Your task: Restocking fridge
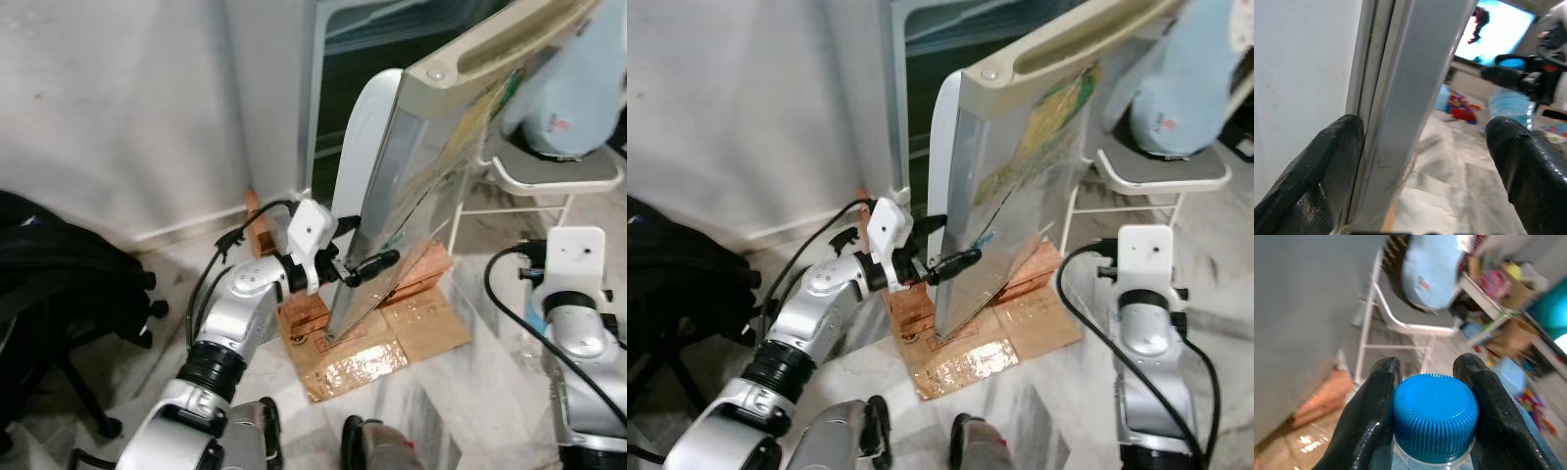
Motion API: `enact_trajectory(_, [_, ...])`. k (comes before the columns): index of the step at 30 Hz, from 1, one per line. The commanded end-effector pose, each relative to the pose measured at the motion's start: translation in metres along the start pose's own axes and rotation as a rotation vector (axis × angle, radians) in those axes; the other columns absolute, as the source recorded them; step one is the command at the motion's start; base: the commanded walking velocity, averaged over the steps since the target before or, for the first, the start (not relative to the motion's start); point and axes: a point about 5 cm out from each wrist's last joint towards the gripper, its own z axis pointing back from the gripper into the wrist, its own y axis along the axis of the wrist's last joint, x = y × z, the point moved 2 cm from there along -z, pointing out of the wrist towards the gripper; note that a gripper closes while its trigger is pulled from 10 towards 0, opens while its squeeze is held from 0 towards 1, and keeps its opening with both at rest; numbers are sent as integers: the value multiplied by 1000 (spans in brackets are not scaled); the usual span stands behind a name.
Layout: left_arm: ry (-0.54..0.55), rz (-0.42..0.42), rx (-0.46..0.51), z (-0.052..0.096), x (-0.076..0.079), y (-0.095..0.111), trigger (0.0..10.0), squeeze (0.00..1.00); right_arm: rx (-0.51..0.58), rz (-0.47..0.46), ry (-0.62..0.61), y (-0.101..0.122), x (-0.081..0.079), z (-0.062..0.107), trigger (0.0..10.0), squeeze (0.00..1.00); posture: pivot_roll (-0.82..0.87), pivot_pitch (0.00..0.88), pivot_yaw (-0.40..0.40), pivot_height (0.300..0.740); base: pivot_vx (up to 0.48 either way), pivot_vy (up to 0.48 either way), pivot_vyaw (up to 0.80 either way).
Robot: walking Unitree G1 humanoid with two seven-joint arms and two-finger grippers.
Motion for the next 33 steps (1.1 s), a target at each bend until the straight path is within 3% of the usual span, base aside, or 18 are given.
enact_trajectory(1, [-72, -50, 51, -15, 17, 19, 10000, 0, -2, -9, -35, 0, 4, 0, 10000, 0, -131, 164, -35, 740, 0, 0, 0])
enact_trajectory(21, [-105, -65, 9, -16, 24, 21, 10000, 0, -5, -62, -93, -4, -5, 4, 10000, 0, -113, 124, 30, 740, 0, -420, 0])
enact_trajectory(33, [-122, -76, 2, -21, 27, 22, 10000, 0, -30, -52, -143, -9, -1, 4, 10000, 0, -112, 104, 42, 740, 0, -436, 0])
